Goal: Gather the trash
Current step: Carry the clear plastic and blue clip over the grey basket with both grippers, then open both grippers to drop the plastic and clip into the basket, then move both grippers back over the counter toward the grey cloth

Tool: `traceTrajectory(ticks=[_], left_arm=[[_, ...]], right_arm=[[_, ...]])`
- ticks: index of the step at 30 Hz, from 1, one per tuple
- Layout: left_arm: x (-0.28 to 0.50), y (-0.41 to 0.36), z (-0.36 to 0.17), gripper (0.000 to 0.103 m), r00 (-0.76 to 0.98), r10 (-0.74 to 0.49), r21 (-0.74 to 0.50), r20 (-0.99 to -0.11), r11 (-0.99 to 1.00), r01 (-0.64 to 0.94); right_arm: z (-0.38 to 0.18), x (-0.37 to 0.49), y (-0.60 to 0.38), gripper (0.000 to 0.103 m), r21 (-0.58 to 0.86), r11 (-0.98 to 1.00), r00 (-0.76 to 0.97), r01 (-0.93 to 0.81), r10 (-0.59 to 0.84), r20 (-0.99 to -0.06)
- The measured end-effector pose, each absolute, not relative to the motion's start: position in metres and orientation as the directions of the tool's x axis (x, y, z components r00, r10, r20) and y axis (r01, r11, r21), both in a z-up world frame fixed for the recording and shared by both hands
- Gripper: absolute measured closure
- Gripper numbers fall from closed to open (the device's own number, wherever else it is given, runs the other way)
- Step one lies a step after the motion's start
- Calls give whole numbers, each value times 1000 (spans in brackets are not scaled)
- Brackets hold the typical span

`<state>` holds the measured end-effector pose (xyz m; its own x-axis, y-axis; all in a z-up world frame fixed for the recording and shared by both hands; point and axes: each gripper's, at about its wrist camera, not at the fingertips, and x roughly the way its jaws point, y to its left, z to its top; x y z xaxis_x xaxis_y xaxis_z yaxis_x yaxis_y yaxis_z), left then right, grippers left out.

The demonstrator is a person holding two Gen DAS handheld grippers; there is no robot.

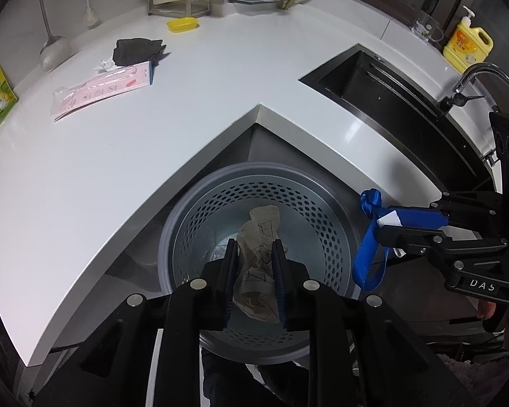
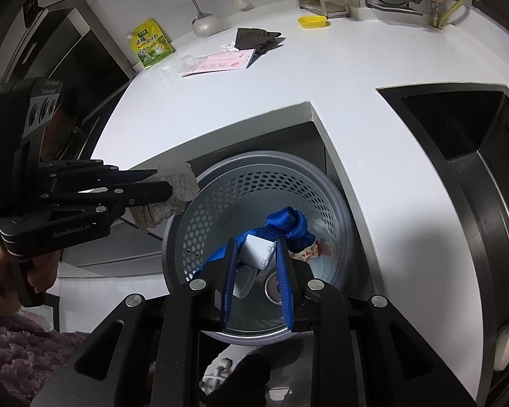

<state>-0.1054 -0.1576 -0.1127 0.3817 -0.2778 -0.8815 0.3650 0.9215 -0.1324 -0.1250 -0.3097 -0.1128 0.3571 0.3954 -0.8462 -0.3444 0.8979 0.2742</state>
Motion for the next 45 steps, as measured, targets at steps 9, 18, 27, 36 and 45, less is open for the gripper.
traceTrajectory(ticks=[9, 18, 27, 36, 45], left_arm=[[-103, -159, -116, 59, 383, -252, -112, -888, 929, 352], [-101, -157, -112, 44, 387, -254, -114, -886, 930, 348], [-99, -149, -98, 39, 425, -253, -111, -869, 938, 330], [-95, -138, -78, 39, 476, -246, -106, -844, 948, 301], [-83, -114, -59, 35, 532, -227, -97, -816, 960, 261]], right_arm=[[-116, -125, -310, 54, 281, 898, 353, -339, 399, -846], [-118, -125, -309, 42, 285, 897, 341, -338, 399, -851], [-109, -123, -311, 38, 284, 895, 362, -343, 405, -840], [-89, -118, -310, 38, 290, 888, 403, -357, 426, -810], [-68, -101, -302, 35, 292, 879, 462, -377, 452, -763]])
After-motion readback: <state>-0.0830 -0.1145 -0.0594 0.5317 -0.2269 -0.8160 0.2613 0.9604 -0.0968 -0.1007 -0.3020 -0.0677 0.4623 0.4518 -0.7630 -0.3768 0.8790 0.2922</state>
